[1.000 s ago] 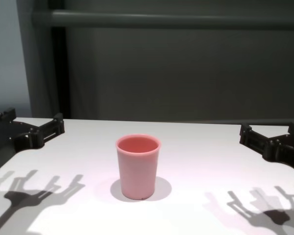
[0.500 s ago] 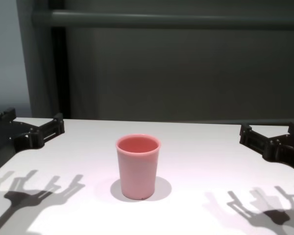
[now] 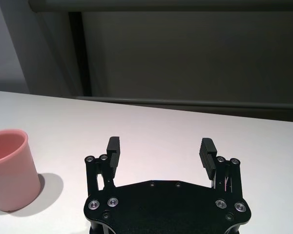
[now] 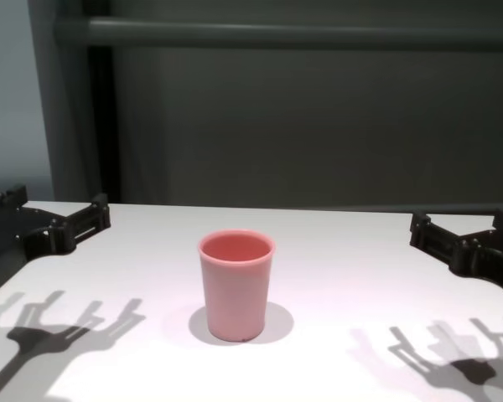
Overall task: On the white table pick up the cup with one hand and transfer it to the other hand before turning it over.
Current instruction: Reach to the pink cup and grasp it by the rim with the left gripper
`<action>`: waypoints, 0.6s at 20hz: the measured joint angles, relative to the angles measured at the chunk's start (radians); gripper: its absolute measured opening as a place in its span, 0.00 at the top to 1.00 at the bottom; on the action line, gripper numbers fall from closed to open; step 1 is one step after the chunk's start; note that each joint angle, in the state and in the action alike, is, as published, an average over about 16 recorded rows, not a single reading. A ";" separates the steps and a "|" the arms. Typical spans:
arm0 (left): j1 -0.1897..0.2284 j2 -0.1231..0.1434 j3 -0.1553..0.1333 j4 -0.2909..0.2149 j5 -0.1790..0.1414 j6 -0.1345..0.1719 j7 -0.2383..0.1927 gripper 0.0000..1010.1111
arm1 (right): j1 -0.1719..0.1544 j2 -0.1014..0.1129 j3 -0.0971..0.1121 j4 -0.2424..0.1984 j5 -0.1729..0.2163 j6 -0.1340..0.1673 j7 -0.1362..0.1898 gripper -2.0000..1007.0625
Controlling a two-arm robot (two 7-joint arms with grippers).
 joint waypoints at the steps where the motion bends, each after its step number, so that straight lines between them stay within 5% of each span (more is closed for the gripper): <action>1: 0.000 0.000 0.000 0.000 0.000 0.000 0.000 0.01 | 0.000 0.000 0.000 0.000 0.000 0.000 0.000 0.01; 12: -0.003 0.005 -0.001 -0.001 0.007 0.001 -0.007 0.01 | 0.000 0.000 0.000 0.000 0.000 0.000 0.000 0.01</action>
